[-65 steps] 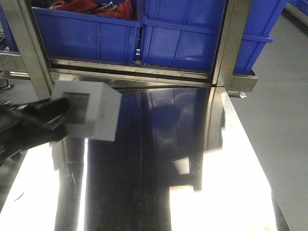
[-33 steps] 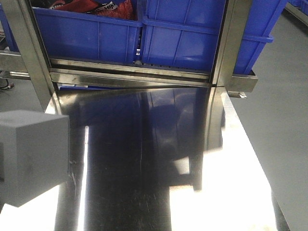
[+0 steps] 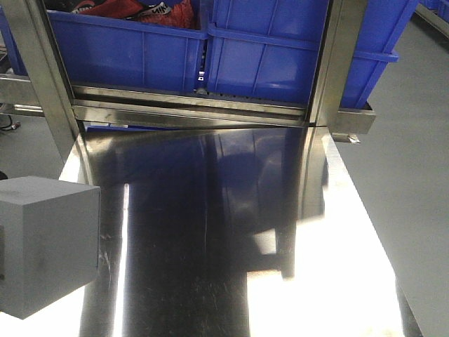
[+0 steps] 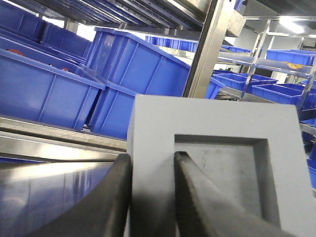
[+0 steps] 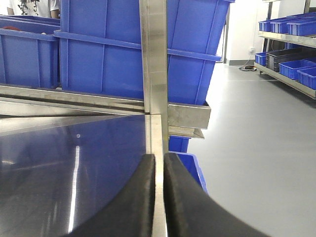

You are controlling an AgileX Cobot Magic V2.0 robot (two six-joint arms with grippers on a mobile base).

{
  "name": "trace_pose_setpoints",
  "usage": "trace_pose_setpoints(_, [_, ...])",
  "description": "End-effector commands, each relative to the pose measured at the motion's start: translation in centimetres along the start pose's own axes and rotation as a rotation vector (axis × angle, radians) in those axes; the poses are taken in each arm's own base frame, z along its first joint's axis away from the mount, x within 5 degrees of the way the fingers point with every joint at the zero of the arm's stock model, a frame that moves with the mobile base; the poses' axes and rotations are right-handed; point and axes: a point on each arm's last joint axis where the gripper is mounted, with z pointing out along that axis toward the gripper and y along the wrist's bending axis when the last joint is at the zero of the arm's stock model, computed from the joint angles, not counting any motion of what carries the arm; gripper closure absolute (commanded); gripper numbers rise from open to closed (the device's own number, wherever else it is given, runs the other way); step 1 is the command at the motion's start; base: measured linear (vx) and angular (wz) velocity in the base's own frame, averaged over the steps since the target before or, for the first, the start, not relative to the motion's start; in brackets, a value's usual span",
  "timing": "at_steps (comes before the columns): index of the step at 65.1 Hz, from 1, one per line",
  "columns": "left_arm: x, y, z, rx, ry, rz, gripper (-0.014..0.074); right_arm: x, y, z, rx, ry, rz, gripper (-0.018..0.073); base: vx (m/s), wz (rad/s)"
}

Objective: Sort gray base to blue bin
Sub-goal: 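Lift the gray block with the left gripper and pull it toward the robot, then hold the gray block in the left gripper while turning away from the table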

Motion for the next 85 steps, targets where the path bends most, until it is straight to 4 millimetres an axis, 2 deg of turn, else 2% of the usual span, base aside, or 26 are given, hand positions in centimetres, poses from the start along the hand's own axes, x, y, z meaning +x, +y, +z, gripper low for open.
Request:
trace_pose_setpoints(1, [-1.95,-0.49,-0.06,0.030,-0.134,-0.015,0.0593,-0.88,0.04,-0.12,-0.004,-0.090,-0.013,0.0564,0.00,0.00])
trace_pose_setpoints(85, [-1.95,-0.49,-0.06,0.030,-0.134,-0.015,0.0593,-0.88,0.04,-0.12,-0.004,-0.090,-0.013,0.0564,0.00,-0.01])
